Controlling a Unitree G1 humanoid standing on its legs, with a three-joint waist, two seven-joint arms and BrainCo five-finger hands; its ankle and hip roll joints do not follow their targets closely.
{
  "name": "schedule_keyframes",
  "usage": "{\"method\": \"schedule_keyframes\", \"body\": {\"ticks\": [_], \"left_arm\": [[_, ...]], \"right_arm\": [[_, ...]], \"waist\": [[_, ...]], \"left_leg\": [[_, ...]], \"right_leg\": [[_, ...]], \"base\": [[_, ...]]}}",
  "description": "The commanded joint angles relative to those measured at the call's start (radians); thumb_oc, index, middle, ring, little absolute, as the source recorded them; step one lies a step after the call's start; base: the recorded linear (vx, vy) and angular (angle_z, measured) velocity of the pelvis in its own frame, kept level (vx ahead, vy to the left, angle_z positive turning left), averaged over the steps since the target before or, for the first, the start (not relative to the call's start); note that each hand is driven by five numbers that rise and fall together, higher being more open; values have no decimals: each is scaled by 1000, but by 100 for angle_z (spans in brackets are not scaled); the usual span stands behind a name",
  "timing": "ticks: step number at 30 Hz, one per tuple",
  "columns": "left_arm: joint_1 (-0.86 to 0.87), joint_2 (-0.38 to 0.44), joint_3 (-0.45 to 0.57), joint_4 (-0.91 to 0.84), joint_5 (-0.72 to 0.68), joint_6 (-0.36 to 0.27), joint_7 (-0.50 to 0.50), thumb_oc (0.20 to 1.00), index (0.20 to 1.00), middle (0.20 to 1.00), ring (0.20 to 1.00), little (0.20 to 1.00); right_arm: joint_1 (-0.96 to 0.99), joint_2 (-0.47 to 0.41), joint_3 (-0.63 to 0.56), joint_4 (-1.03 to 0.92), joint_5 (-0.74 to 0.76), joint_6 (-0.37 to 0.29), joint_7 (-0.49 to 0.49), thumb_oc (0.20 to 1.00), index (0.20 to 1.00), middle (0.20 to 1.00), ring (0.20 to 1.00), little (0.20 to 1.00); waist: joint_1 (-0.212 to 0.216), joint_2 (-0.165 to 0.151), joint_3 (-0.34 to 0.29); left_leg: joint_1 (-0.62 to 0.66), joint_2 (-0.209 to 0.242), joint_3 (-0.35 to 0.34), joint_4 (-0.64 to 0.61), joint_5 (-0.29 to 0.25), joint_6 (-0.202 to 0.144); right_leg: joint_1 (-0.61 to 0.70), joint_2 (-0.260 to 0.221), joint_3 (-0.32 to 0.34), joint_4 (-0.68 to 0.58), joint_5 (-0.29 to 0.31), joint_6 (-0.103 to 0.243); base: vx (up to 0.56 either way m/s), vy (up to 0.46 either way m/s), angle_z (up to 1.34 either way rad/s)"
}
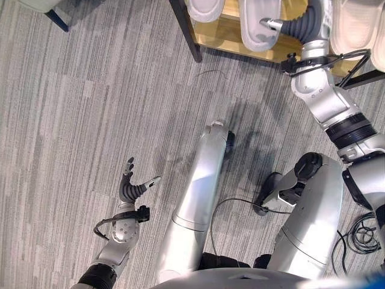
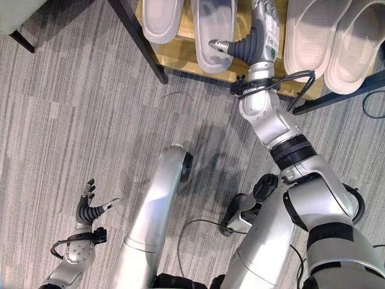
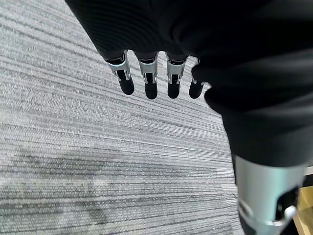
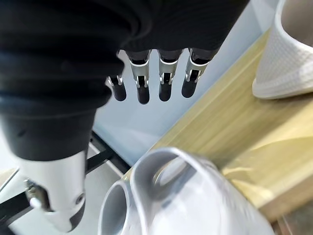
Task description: Arrange the slippers neatly on the shoe rack.
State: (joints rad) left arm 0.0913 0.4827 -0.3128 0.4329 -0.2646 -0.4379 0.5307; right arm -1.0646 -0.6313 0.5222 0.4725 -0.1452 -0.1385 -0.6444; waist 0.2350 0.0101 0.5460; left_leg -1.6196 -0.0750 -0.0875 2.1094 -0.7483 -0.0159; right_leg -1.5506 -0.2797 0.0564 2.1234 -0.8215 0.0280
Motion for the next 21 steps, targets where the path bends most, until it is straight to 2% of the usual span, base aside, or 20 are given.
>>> {"method": "schedule_keyframes", "body": {"ticks": [1, 9, 21], "left_arm": [[74, 18, -8, -29, -3, -11, 29, 1000, 1000, 1000, 1000, 1000], [66, 10, -8, -18, 3, -9, 39, 1000, 1000, 1000, 1000, 1000], [44, 32, -33, 12, 2, -17, 40, 1000, 1000, 1000, 1000, 1000]], "right_arm": [[-33, 0, 3, -25, -42, -47, 6, 1000, 1000, 1000, 1000, 1000], [33, 15, -19, -27, -68, -40, 12, 1000, 1000, 1000, 1000, 1000], [-131, 172, 0, 297, -12, -1, -17, 1000, 1000, 1000, 1000, 1000]], "waist": [[39, -27, -26], [32, -33, -26], [49, -8, -26]], "left_leg": [[50, 3, -109, 44, -99, -114], [50, 9, -105, 35, -98, -106], [50, 8, -108, 39, -97, -104]], "right_leg": [[38, 12, 128, 53, 215, -107], [31, 13, 129, 47, 210, -109], [34, 13, 125, 52, 208, -111]], "base": [[0, 0, 0], [0, 0, 0], [0, 0, 0]]}}
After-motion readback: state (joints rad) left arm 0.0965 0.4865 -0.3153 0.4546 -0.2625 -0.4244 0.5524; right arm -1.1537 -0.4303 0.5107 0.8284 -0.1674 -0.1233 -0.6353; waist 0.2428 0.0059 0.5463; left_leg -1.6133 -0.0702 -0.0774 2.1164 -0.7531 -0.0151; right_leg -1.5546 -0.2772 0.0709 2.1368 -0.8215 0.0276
